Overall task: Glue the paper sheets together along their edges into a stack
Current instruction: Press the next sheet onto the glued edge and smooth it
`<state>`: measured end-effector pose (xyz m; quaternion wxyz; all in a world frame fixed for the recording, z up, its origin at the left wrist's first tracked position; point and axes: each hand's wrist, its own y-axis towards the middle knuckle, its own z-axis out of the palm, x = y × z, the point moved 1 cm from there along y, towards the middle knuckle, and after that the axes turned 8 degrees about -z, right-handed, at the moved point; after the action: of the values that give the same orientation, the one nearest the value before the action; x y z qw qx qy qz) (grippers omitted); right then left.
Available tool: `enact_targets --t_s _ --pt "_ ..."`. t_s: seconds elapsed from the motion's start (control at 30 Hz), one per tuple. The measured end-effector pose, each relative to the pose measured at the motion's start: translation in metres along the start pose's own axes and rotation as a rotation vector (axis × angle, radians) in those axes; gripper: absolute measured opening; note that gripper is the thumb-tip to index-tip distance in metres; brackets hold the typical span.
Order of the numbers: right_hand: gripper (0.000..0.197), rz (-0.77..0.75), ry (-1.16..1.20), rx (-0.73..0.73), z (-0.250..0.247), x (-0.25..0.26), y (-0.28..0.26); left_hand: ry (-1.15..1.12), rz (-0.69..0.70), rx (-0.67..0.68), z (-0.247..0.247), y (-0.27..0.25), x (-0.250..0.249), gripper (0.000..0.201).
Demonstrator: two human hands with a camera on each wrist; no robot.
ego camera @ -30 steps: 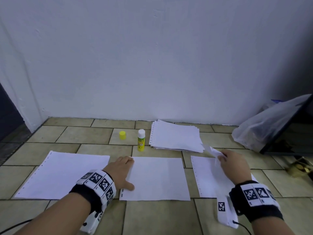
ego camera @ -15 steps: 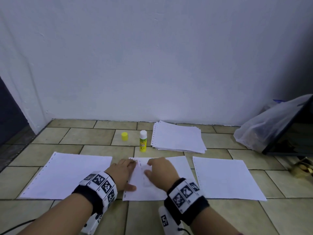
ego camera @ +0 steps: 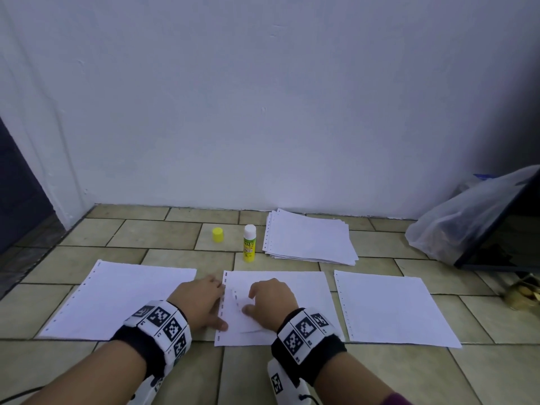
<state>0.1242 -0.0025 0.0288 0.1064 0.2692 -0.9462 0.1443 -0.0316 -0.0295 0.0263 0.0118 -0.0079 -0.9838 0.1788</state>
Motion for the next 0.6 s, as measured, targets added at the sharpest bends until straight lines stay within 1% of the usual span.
enact_targets --t_s 0.2,0.3,0.43,0.6 --pt "0.036 -0.023 -0.008 -0.022 0.004 0.010 0.002 0.009 -0.031 0.016 0.005 0.004 -0.001 0.083" --pt "0.035 -0.019 0.003 -0.022 0.003 0.009 0.003 -0.026 -0.017 0.020 0.005 0.004 0.003 0.084" --pt "0.035 -0.018 0.014 -0.023 0.005 0.008 0.004 -0.066 0.009 0.057 0.006 0.005 0.009 0.088" --pt "0.035 -0.017 0.034 -0.026 0.004 0.008 0.004 -0.180 -0.013 -0.007 0.009 0.007 0.012 0.095"
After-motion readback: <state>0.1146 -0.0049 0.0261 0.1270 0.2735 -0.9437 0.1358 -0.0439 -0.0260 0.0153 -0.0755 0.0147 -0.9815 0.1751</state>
